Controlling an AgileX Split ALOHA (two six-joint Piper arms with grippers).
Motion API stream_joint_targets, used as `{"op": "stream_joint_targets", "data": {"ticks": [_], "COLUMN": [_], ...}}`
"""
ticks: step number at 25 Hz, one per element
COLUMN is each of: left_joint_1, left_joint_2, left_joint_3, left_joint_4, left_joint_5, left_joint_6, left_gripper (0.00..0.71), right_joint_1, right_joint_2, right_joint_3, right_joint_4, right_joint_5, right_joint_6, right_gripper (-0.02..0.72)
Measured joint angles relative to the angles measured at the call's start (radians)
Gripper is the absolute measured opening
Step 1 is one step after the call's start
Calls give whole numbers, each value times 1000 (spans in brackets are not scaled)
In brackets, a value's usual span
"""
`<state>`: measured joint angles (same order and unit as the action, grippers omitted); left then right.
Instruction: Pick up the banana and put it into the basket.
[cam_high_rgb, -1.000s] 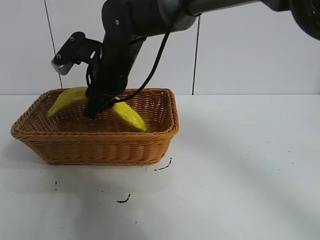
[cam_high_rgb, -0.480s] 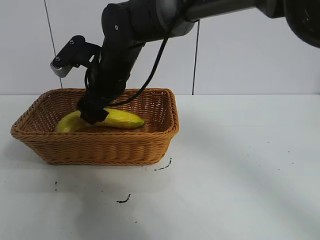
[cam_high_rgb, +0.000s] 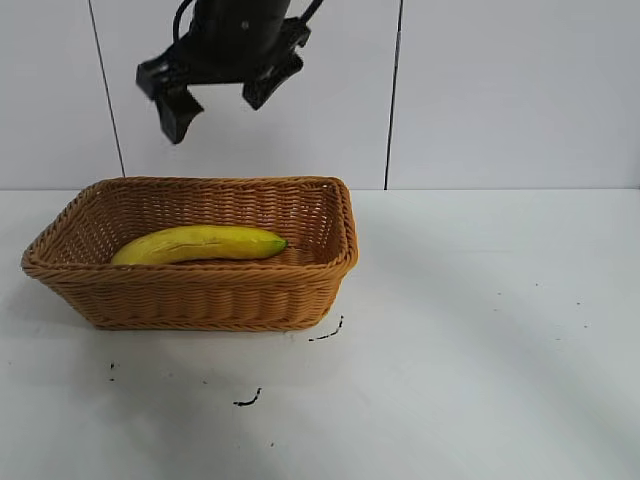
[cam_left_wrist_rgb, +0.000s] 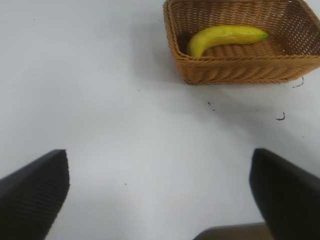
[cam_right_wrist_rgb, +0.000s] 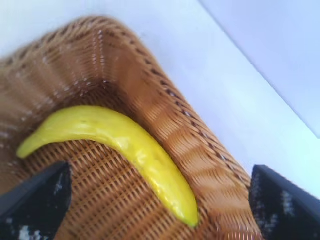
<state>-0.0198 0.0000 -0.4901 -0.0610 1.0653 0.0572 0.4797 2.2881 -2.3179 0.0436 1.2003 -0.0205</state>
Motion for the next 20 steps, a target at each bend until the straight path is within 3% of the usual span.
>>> {"op": "stream_joint_targets", "data": {"ticks": [15,20], "left_joint_1": [0,0], "left_joint_2": [0,0], "left_joint_3": [0,0], "left_joint_4": [0,0], "left_joint_5": [0,0], "left_joint_6": [0,0], "left_gripper": [695,695], "right_joint_1": [-430,-492], "right_joint_2": [0,0], "right_joint_3": [-1,0], "right_joint_4": [-30,-22], "right_joint_5": [17,17], "right_joint_6": [3,3], "right_gripper": [689,689]}}
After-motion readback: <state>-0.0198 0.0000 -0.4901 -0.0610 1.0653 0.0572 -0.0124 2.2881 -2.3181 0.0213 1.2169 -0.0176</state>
